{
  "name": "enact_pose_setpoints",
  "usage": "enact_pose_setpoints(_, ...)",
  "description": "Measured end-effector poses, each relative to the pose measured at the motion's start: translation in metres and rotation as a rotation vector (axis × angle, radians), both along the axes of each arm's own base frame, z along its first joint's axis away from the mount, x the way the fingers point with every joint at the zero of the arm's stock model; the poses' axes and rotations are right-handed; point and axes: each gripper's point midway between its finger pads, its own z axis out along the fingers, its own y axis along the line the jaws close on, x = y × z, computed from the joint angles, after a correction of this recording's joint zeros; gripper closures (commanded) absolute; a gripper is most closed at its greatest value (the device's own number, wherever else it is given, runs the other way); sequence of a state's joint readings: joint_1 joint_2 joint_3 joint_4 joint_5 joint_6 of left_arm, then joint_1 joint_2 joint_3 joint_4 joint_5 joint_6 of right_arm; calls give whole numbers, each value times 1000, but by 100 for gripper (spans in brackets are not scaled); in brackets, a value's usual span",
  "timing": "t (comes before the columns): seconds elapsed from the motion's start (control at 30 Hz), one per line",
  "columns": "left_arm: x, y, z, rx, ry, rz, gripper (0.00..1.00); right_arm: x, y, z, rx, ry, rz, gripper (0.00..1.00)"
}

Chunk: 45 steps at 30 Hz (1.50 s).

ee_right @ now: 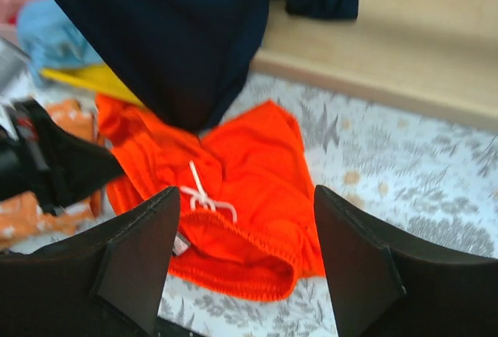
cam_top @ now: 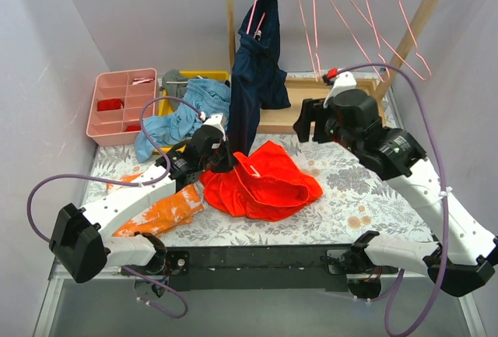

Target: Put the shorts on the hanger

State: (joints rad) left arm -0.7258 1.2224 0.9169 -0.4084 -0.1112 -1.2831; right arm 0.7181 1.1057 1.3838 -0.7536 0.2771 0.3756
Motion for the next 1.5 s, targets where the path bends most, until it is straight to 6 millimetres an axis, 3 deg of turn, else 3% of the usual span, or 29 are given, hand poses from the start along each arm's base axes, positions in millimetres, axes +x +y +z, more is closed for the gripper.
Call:
enact_pose_setpoints(0.17, -1, -3, 2, -7, 4, -26, 100, 25, -10, 84, 37, -207, -47, 22)
enact_pose_setpoints(0.23, -1, -6, 6, -14, -1, -39, 100, 45, -17, 114, 38, -276, -86, 23)
enact_pose_setpoints(0.33, 1, -10, 14, -24, -11, -57, 100, 84, -30, 140, 14, -355, -146, 23)
enact_pose_setpoints(0.47, 2, -12, 20, -24, -20, -79, 100, 126, -40, 137, -38, -364, -149, 26)
enact_pose_setpoints(0.6, 0, -11, 21, -11, -20, -90, 100, 169, -35, 123, -67, -350, -96, 27)
enact_pose_setpoints(0.7, 0, -11, 21, -5, -20, -99, 100, 186, -33, 110, -83, -331, -75, 29)
enact_pose_setpoints(0.8, -2, -10, 20, 4, -16, -105, 100, 194, -27, 108, -85, -329, -50, 32)
enact_pose_setpoints(0.93, -2, -9, 19, 10, -15, -108, 100, 200, -22, 126, -71, -371, -32, 43)
enact_pose_setpoints(1.03, -2, -8, 19, 11, -18, -110, 100, 202, -21, 133, -66, -390, -33, 44)
enact_pose_setpoints(1.33, -3, -9, 20, 12, -19, -121, 100, 213, -22, 112, -95, -343, -52, 45)
enact_pose_setpoints(1.5, -4, -10, 20, 9, -18, -125, 100, 217, -23, 102, -112, -318, -62, 53)
